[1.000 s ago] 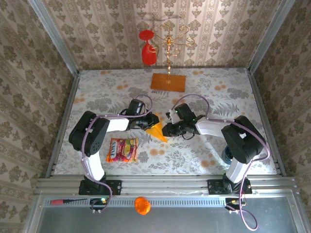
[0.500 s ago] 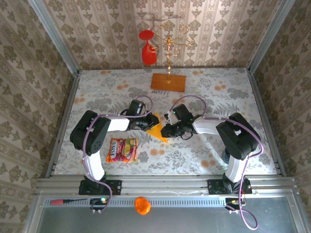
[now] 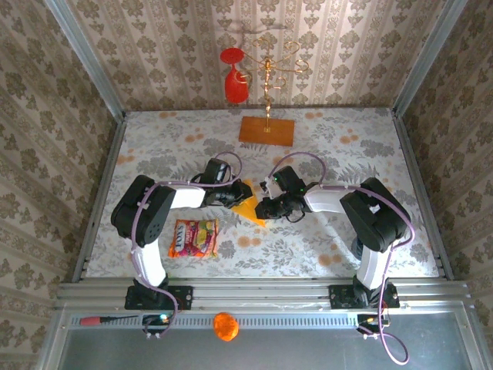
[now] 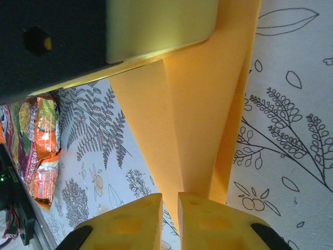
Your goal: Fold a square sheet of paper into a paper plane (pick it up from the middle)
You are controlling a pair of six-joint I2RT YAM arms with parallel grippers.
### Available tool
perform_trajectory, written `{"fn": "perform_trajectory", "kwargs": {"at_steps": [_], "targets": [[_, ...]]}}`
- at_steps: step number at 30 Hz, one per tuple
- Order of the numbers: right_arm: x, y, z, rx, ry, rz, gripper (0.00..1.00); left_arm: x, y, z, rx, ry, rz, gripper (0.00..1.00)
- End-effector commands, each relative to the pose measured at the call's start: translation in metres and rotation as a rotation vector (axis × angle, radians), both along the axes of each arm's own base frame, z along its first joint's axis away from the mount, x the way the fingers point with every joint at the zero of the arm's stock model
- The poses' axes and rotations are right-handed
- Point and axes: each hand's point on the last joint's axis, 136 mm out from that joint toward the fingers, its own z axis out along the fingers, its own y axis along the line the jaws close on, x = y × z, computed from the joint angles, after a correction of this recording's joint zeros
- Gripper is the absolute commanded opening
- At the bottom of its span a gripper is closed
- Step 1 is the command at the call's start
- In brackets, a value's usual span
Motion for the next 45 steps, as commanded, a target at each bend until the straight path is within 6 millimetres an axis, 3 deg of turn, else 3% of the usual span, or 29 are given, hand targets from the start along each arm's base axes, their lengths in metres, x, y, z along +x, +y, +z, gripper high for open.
{"fn": "perform_trajectory", "kwargs": {"at_steps": [1,33,45], "targets": [[-0.003,-0.001,-0.007,-0.031,0.021,0.007,0.16,0.004,0.002,-0.004,0.013,0.0,-0.005,0.16],[-0.005,-0.011,-0.023,-0.108,0.037,-0.005,0.16,0.004,0.003,-0.01,0.022,0.015,0.0,0.17],[-0.02,-0.033,-0.044,-0.264,0.101,-0.006,0.13,0.006,0.009,-0.013,0.038,0.015,0.016,0.16]]}}
